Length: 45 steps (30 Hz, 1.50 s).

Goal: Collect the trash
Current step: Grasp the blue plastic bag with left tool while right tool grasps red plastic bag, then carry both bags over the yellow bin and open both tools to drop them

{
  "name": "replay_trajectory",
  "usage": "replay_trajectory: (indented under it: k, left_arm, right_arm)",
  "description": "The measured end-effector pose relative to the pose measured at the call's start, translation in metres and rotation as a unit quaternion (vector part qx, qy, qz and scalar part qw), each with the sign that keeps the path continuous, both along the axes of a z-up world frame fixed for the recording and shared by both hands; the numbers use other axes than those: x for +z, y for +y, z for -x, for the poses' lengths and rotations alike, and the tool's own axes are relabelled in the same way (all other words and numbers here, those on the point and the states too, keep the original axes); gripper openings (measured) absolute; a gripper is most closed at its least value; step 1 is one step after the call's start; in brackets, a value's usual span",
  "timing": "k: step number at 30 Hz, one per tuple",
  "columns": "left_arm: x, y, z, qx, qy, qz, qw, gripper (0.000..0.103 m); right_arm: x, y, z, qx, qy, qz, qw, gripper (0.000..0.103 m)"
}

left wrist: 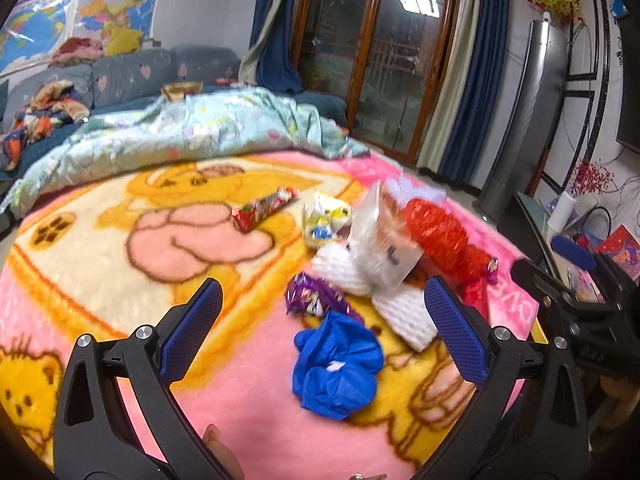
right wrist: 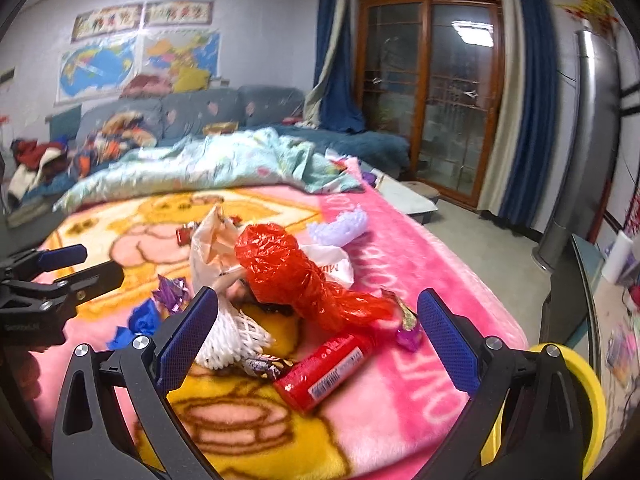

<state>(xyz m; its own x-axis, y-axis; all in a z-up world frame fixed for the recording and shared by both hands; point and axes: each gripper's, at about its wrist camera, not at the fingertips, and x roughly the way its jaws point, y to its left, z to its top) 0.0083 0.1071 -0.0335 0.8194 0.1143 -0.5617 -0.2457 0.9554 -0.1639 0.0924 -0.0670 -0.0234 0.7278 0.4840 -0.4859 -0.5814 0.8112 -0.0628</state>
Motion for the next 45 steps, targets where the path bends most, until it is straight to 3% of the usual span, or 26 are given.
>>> replay_trajectory:
  k: [7, 16, 17, 19, 20, 21, 23, 28, 36, 45]
  left_arm:
    - [-0.031, 0.002, -0.015, -0.022, 0.066, 0.043, 0.9966, 0.092]
    - [-0.054, 0.003, -0.024, -0.037, 0.111, 0.069, 0.9908, 0.062]
    - [-0.055, 0.002, -0.023, -0.039, 0.115, 0.07, 0.9901, 0.057]
    - [-0.056, 0.001, -0.023, -0.042, 0.119, 0.069, 0.9895, 0.051]
    - [-0.057, 0.0, -0.023, -0.047, 0.121, 0.07, 0.9891, 0.045]
    - [-0.057, 0.0, -0.022, -0.05, 0.123, 0.07, 0.9887, 0.043]
    - [-0.057, -0.002, -0.022, -0.054, 0.126, 0.073, 0.9879, 0.03]
    - [-0.051, 0.004, -0.014, -0.059, 0.121, 0.088, 0.987, 0.018]
    - [-0.014, 0.004, -0.004, -0.063, 0.07, 0.081, 0.9923, 0.017]
    - [0.022, -0.04, -0.027, -0.124, 0.03, 0.057, 0.9902, 0.017]
  right_arm:
    - [-0.018, 0.022, -0.028, 0.023, 0.012, 0.047, 0.999, 0.097]
    - [-0.032, 0.053, -0.049, 0.045, -0.009, 0.092, 0.995, 0.095]
    - [-0.034, 0.055, -0.05, 0.046, -0.009, 0.098, 0.994, 0.091]
    - [-0.036, 0.058, -0.053, 0.052, -0.004, 0.105, 0.993, 0.065]
    - [-0.038, 0.06, -0.055, 0.056, 0.003, 0.106, 0.993, 0.059]
    - [-0.039, 0.059, -0.056, 0.061, 0.013, 0.102, 0.993, 0.047]
    - [-0.038, 0.056, -0.056, 0.062, 0.022, 0.09, 0.994, 0.042]
    - [-0.024, 0.036, -0.056, 0.059, 0.036, 0.028, 0.997, 0.035]
    - [0.012, -0.009, -0.06, 0.053, 0.083, -0.092, 0.991, 0.034]
    - [0.031, -0.058, -0.055, 0.012, 0.093, -0.133, 0.987, 0.034]
